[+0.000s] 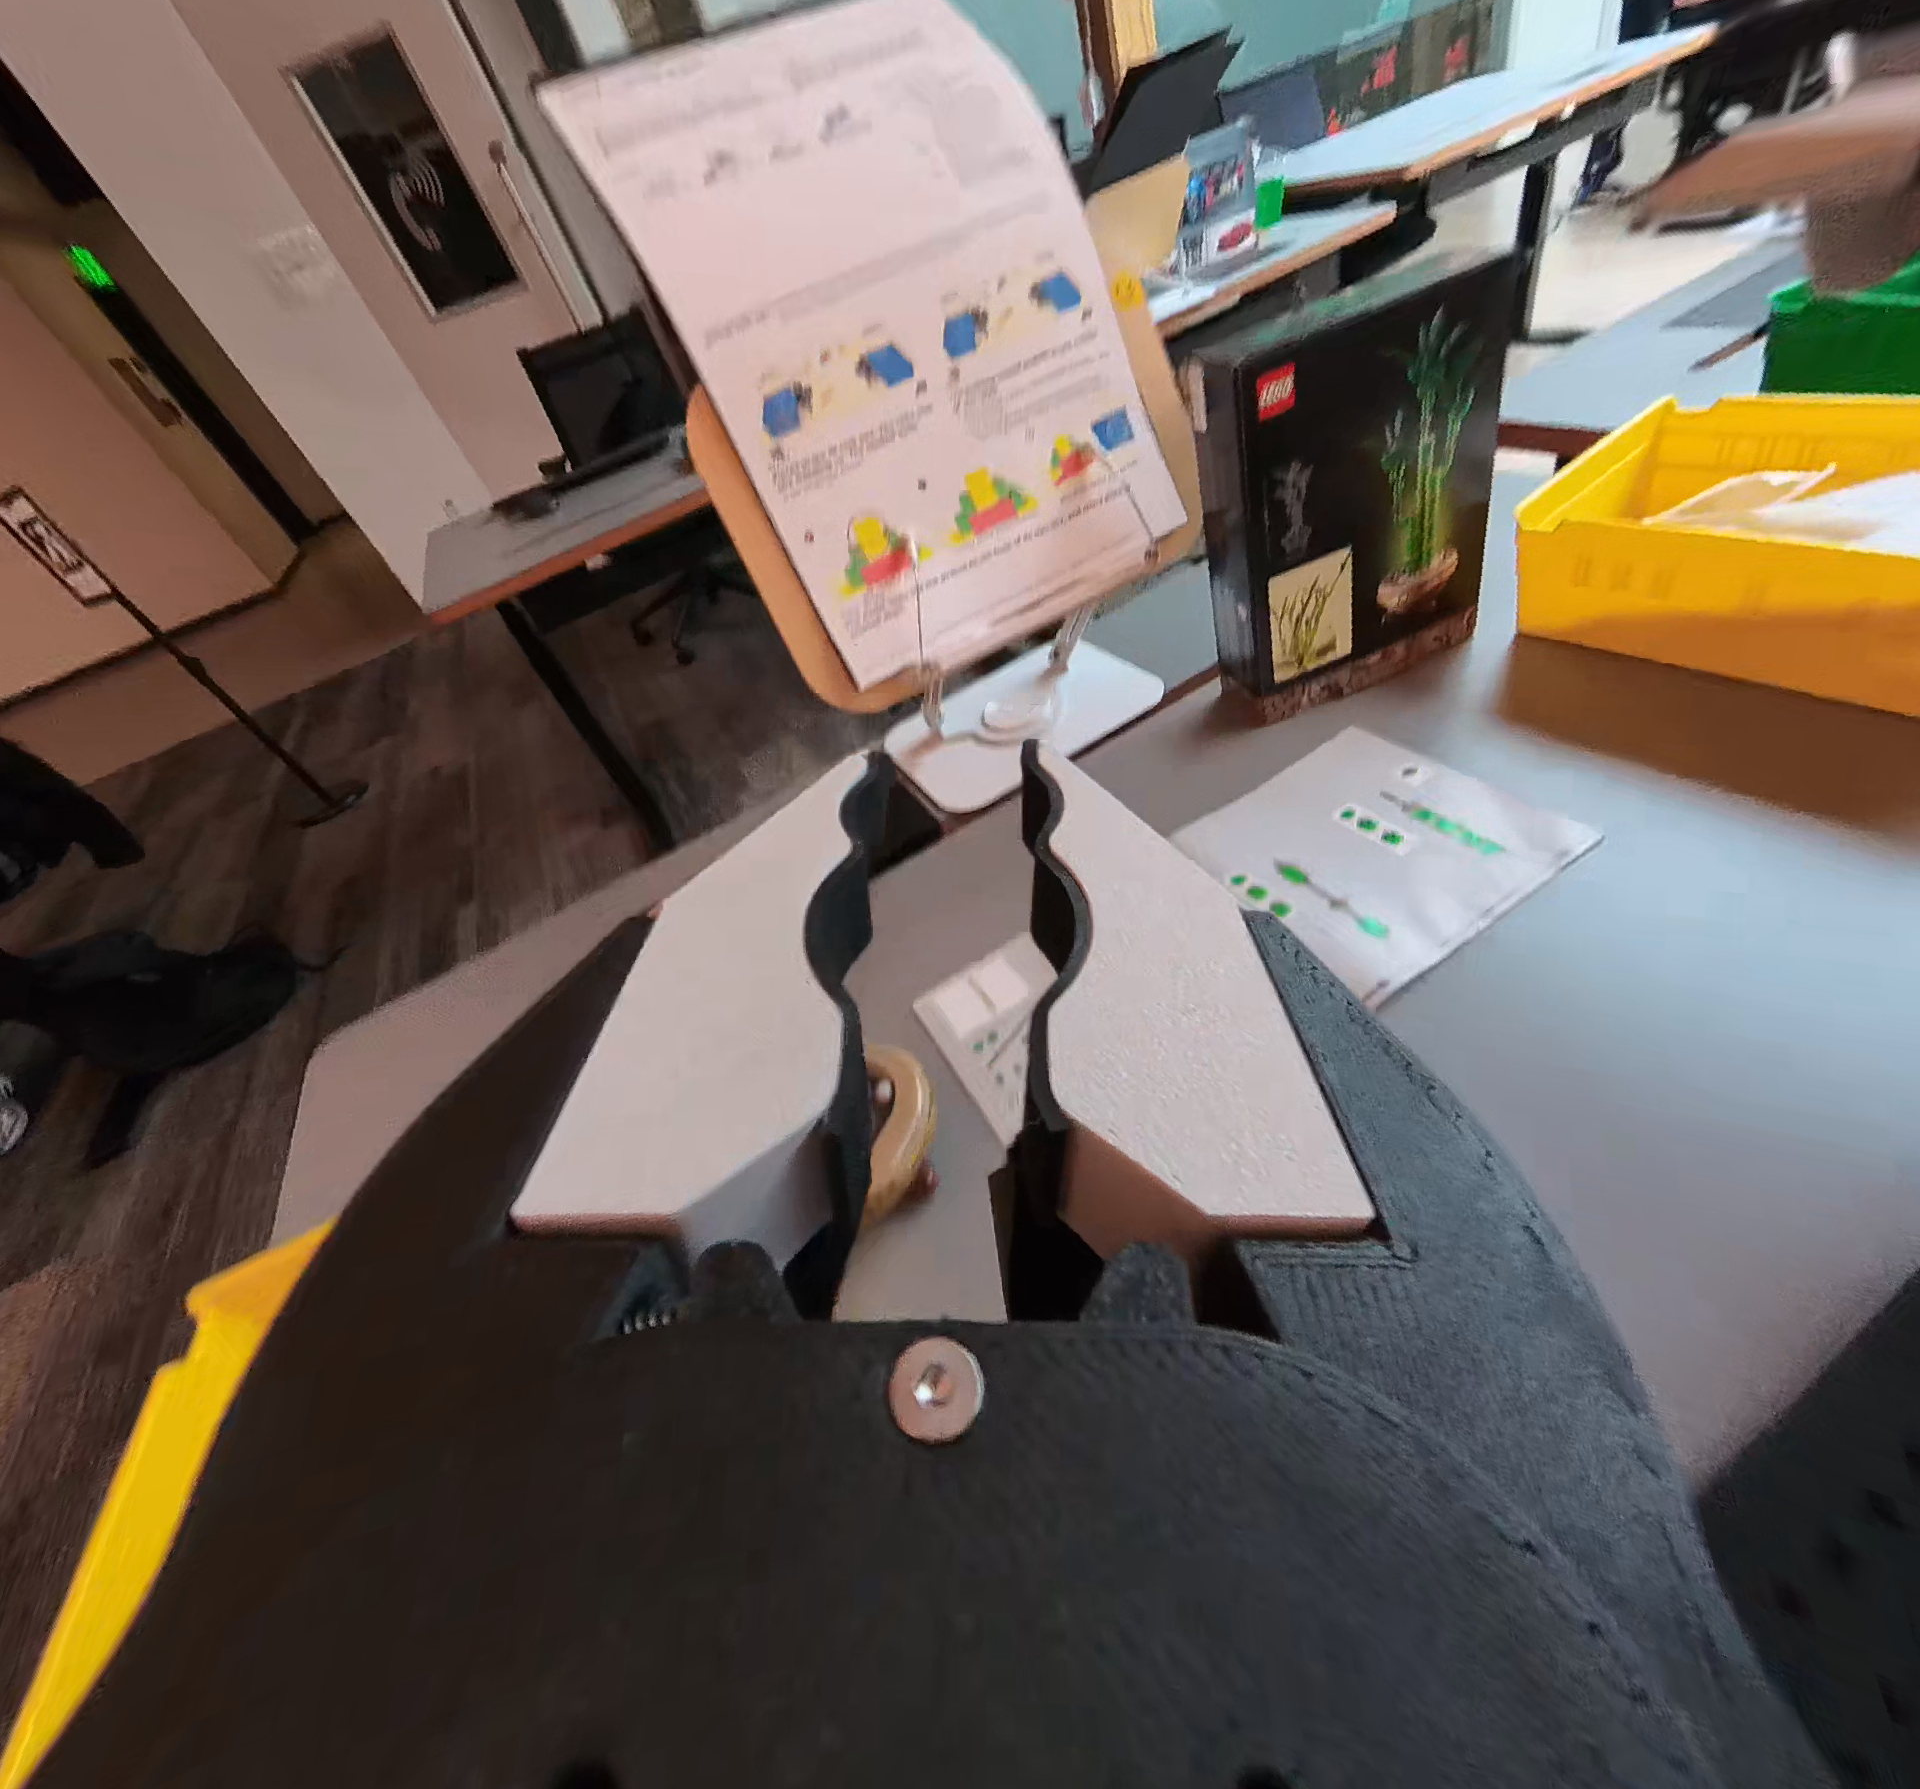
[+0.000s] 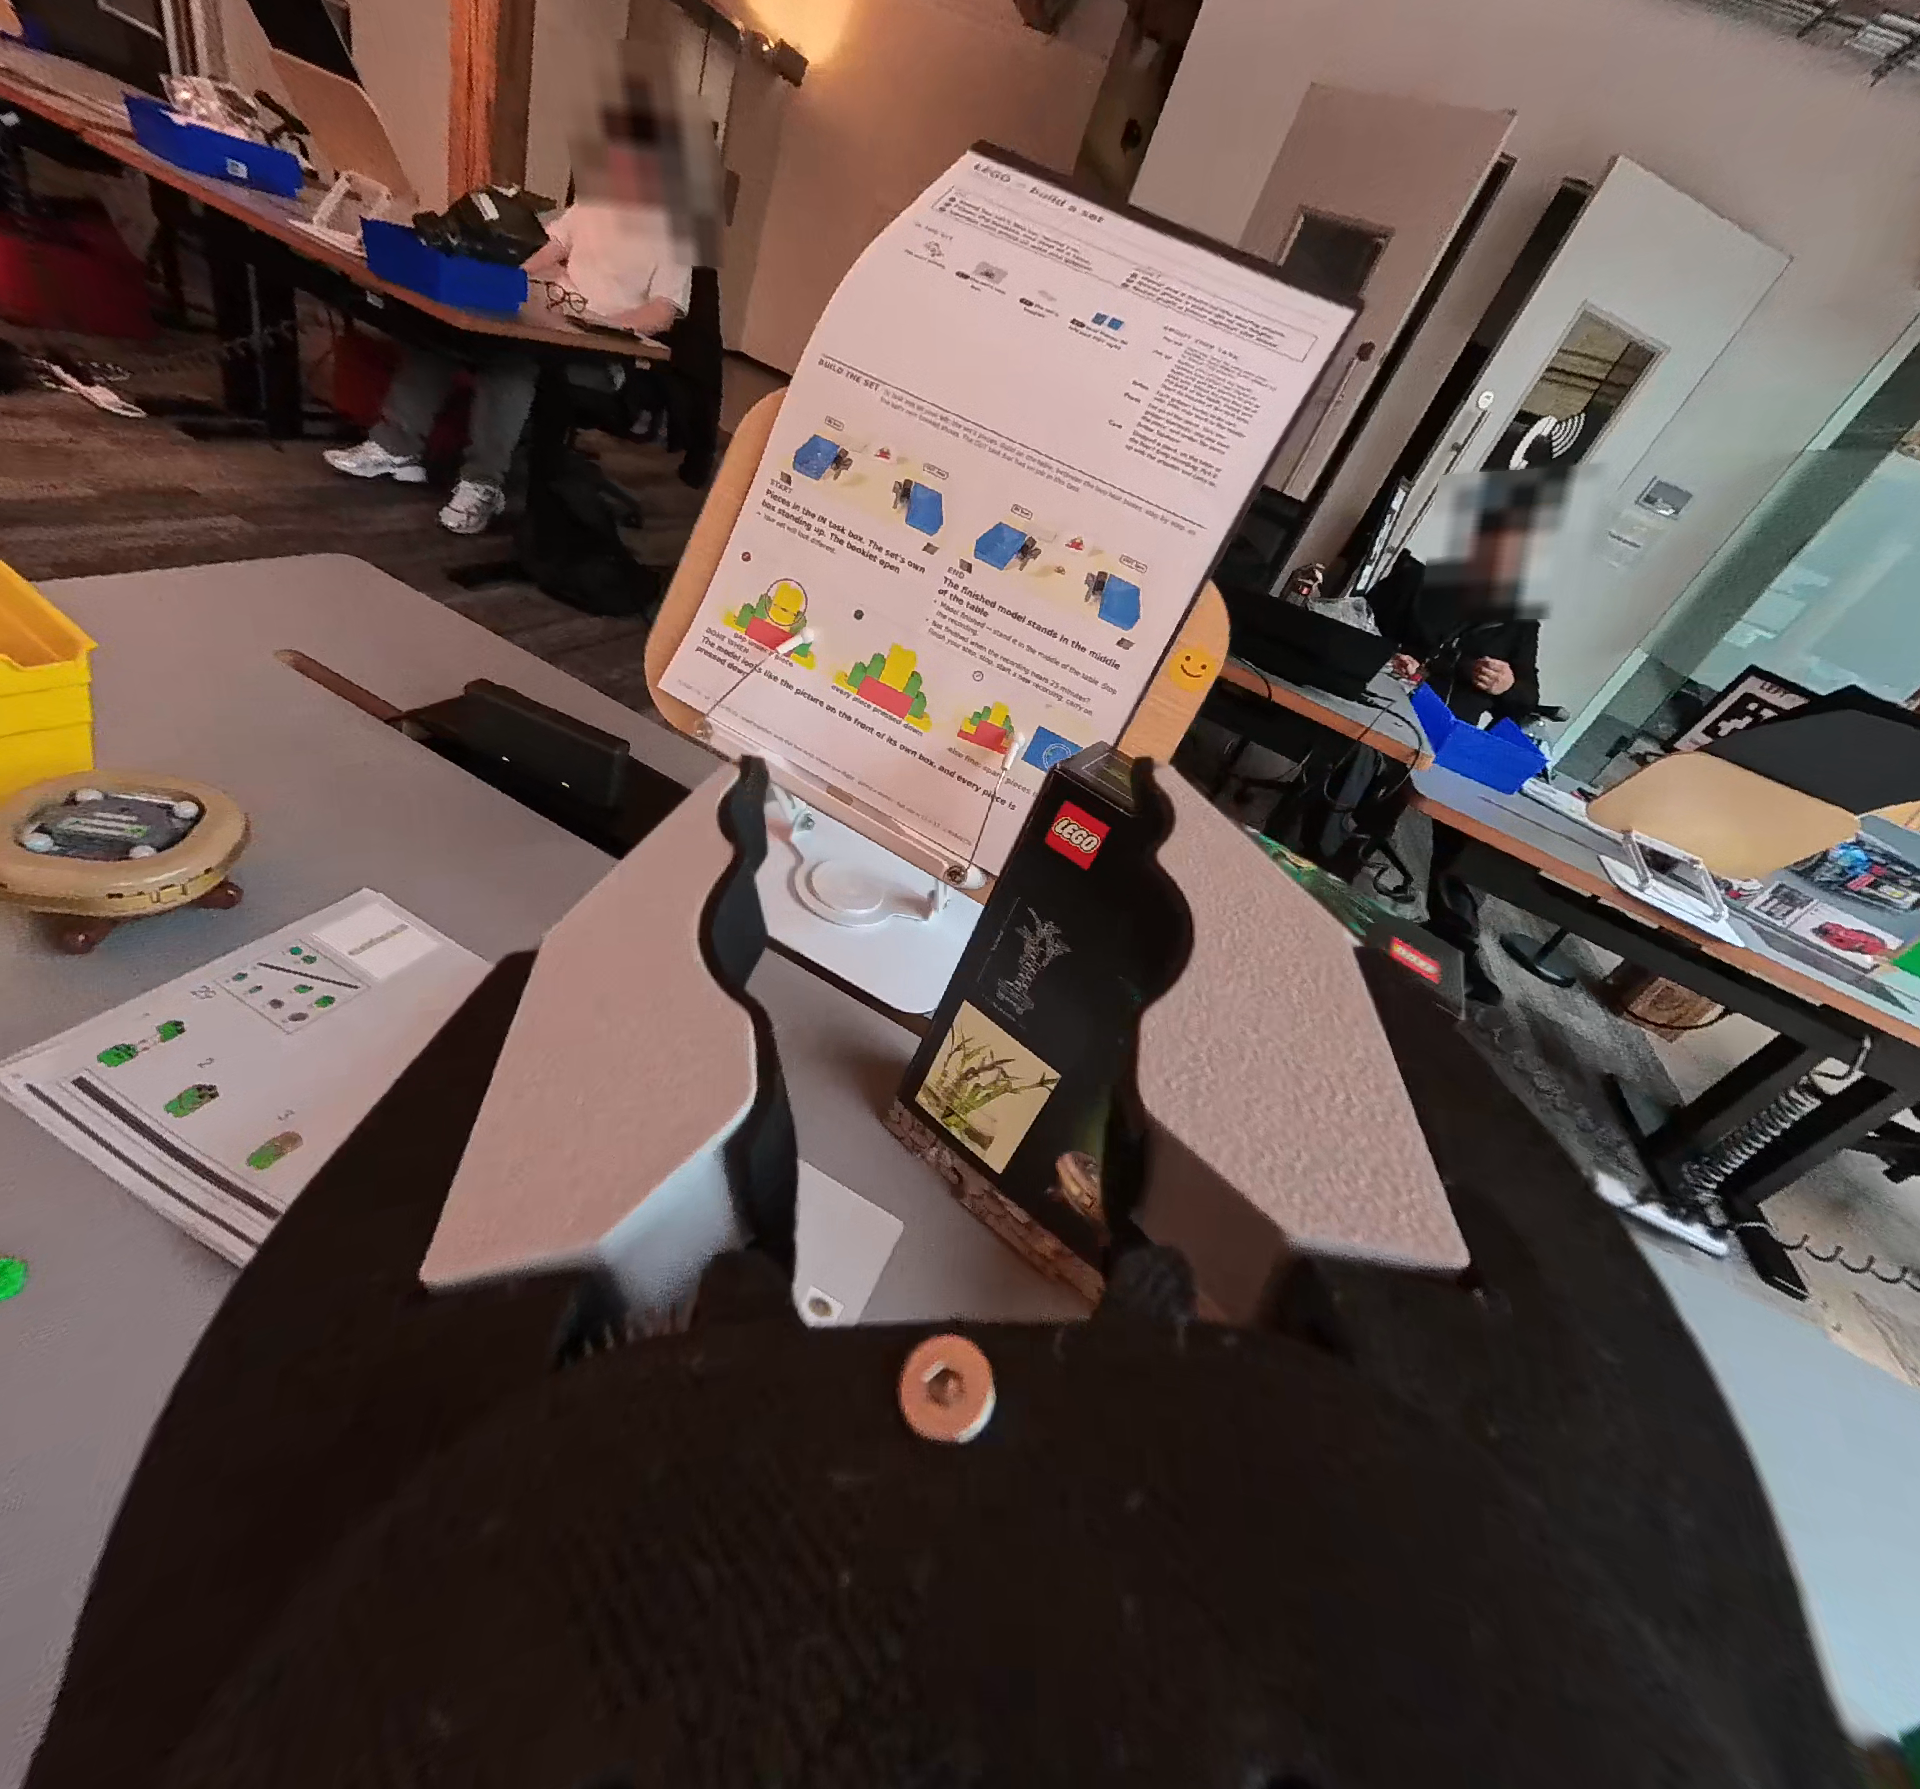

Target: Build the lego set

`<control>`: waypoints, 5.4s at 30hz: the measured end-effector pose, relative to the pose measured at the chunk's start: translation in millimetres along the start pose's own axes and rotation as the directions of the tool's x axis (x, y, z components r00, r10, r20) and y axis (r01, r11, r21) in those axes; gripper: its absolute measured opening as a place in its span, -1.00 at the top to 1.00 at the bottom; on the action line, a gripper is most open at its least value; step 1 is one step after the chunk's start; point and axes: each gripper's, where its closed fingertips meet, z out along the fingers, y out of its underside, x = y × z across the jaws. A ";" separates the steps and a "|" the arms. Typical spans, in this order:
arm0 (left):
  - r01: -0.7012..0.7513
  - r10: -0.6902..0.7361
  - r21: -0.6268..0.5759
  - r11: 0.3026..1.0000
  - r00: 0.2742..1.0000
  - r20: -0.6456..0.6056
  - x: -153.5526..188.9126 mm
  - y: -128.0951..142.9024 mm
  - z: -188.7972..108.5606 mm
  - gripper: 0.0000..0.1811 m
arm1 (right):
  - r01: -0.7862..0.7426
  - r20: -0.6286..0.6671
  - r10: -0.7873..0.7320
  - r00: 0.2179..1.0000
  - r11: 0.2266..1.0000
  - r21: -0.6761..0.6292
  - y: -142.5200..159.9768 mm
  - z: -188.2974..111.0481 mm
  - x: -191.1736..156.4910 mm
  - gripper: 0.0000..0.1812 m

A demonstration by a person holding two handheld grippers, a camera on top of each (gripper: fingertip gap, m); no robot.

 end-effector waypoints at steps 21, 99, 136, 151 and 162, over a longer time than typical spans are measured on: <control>0.177 -0.183 -0.050 0.983 0.943 -0.277 68.6 159.6 -8.5 0.69 | -0.078 -0.012 0.078 0.997 0.997 0.019 4.8 -10.8 18.4 0.30; 0.220 -0.157 -0.698 0.682 0.976 0.153 -23.9 329.4 21.2 0.93 | -0.065 -0.027 0.065 0.998 0.998 -0.008 12.7 -10.9 25.5 0.28; 0.325 -0.257 -0.609 0.723 0.946 0.199 -28.9 320.0 25.2 0.70 | -0.069 -0.026 0.069 0.997 0.997 -0.022 17.4 -10.4 28.9 0.28; 0.336 -0.260 -0.601 0.725 0.942 0.213 -30.2 319.5 24.5 0.70 | -0.089 0.001 0.089 0.996 0.996 -0.033 18.1 -11.2 25.6 0.31; 0.358 -0.273 -0.601 0.715 0.934 0.233 -36.5 318.3 22.9 0.70 | -0.102 0.001 0.102 0.995 0.994 -0.030 18.2 -12.6 27.5 0.32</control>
